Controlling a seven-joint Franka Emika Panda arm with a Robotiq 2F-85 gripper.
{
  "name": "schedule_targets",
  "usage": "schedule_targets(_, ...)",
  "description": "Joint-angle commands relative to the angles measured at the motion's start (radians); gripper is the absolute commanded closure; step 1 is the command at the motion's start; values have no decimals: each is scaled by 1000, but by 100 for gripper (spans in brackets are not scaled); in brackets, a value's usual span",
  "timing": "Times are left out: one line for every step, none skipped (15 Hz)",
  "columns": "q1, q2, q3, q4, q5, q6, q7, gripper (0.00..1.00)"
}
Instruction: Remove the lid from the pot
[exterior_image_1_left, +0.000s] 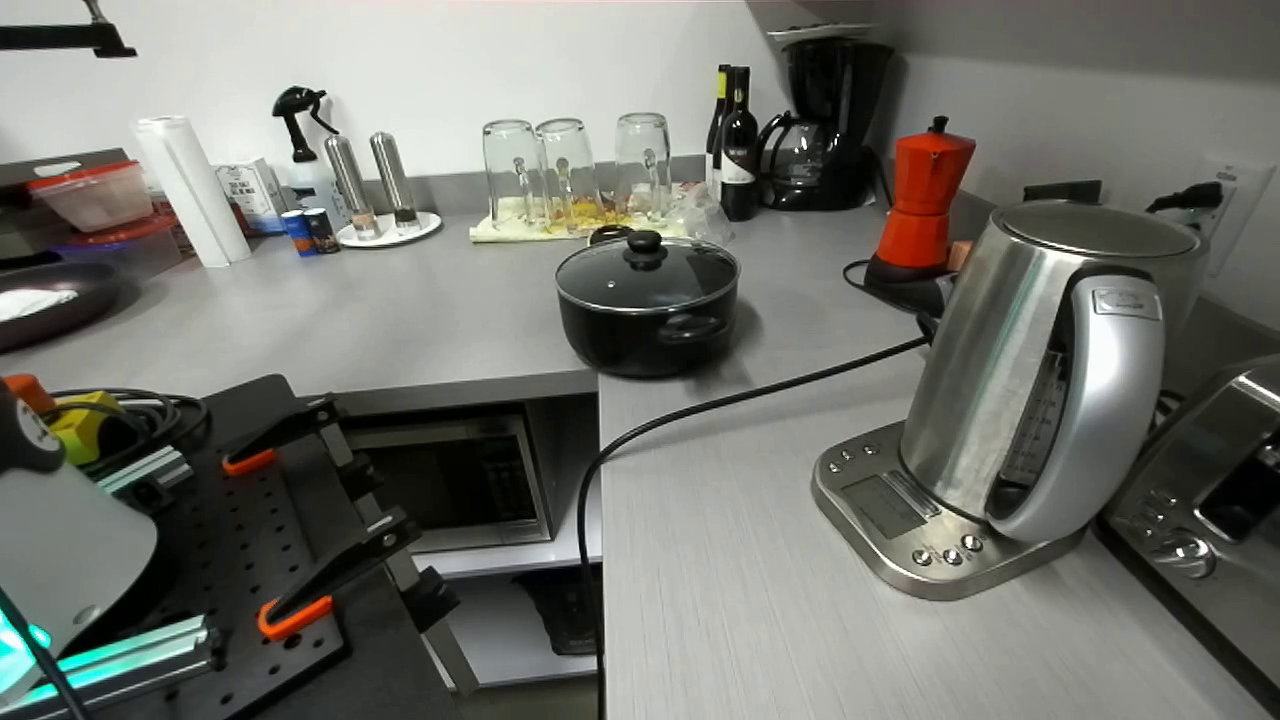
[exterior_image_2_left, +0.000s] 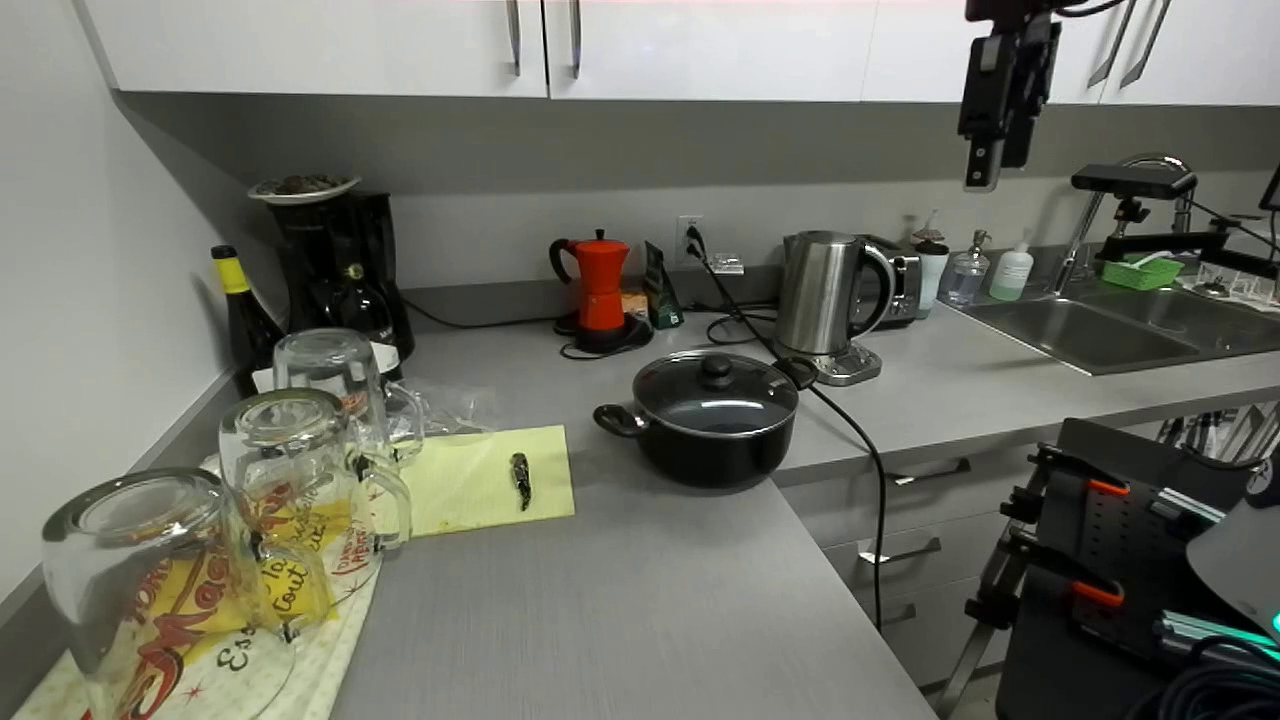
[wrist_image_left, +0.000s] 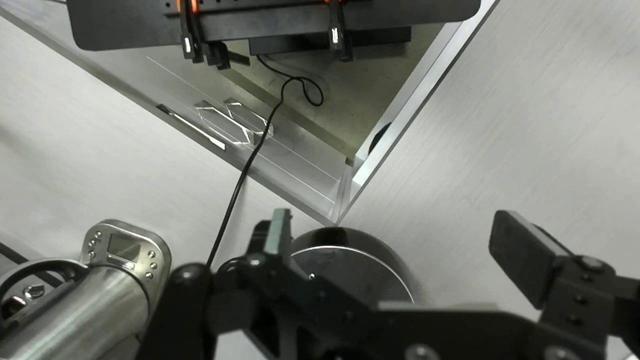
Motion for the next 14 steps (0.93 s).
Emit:
schedule_targets(12, 67, -51, -4, -39, 97, -101, 0)
schedule_targets(12, 83, -60, -4, -48, 122, -120, 0)
schedule_targets(13, 113, -73, -3, -55, 159, -148, 0)
schedule_targets(11, 134, -79, -4, -69, 192, -167, 0)
schedule_targets(9, 165, -90, -3, -81, 233, -193, 0)
schedule_targets(9, 189, -100, -4, -89, 269, -214, 0)
schedule_targets(8, 223, -114, 1, -92, 304, -239, 0)
schedule_targets(5, 253, -124, 4, -98, 336, -256, 0)
schedule_targets(3, 292, -140, 13, -96, 369, -286, 0)
schedule_targets(1, 321, -150, 17, -103, 400, -304, 0)
schedule_targets(-4, 363, -162, 29, -108, 433, -327, 0)
schedule_targets(-4, 392, -174, 38, -103, 454, -353, 0)
schedule_targets(-8, 431, -182, 52, -107, 479, -368, 0)
schedule_targets(-9, 466, -191, 69, -106, 497, -389, 0)
